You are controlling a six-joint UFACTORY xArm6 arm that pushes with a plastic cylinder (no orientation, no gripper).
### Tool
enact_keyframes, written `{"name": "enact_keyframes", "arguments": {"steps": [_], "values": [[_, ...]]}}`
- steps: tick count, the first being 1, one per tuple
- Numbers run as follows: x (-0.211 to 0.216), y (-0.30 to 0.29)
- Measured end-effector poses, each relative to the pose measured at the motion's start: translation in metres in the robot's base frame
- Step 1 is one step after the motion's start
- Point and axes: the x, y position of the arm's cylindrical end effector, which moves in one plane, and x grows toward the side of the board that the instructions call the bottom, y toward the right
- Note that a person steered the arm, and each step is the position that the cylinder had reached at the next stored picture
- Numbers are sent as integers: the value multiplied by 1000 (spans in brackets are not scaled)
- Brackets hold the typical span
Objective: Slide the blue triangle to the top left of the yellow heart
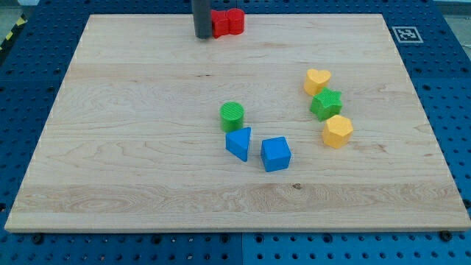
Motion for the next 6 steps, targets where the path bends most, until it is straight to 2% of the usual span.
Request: {"name": "enact_keyframes", "arguments": {"steps": [2, 4, 5, 6], "values": [[91, -55], [276, -34], [308, 20], [305, 56]]}}
